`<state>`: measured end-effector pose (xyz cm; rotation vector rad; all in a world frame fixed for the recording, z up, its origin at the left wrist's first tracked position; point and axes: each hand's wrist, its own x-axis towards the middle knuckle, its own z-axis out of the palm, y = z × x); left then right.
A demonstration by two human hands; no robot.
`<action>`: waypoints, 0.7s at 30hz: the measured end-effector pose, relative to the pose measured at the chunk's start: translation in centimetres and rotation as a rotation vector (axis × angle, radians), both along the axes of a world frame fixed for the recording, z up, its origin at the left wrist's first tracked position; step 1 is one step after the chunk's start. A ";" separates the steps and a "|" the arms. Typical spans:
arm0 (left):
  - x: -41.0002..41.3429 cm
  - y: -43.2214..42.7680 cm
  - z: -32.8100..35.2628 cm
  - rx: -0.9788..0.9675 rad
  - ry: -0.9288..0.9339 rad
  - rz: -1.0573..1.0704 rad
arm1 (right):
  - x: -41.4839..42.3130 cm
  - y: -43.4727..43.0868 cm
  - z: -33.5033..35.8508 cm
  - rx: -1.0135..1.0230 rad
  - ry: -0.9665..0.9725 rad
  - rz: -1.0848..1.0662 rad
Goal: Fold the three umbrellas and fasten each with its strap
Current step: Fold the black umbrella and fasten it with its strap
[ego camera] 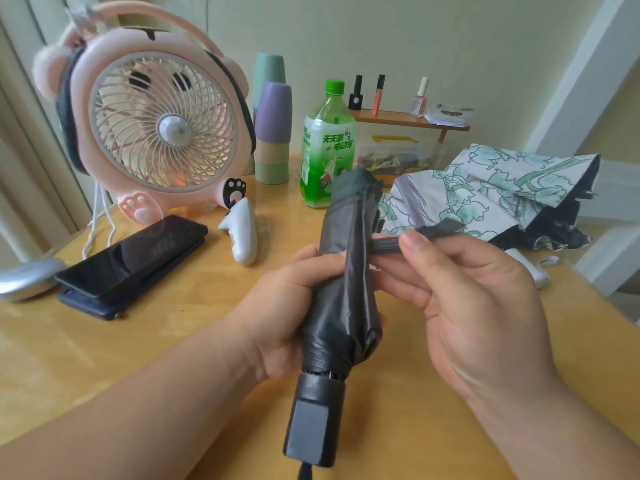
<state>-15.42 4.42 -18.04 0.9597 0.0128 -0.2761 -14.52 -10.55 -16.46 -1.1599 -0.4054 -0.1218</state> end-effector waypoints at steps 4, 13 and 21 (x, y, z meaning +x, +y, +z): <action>0.6 -0.1 -1.0 0.383 -0.139 0.360 | -0.1 0.3 -1.1 -0.206 -0.145 -0.154; -0.6 1.8 -2.3 0.263 -0.112 0.309 | -0.6 0.8 -1.6 -0.226 -0.256 -0.294; 0.2 0.8 -0.1 -0.076 -0.138 -0.015 | -0.2 0.3 -1.2 -0.076 -0.203 -0.200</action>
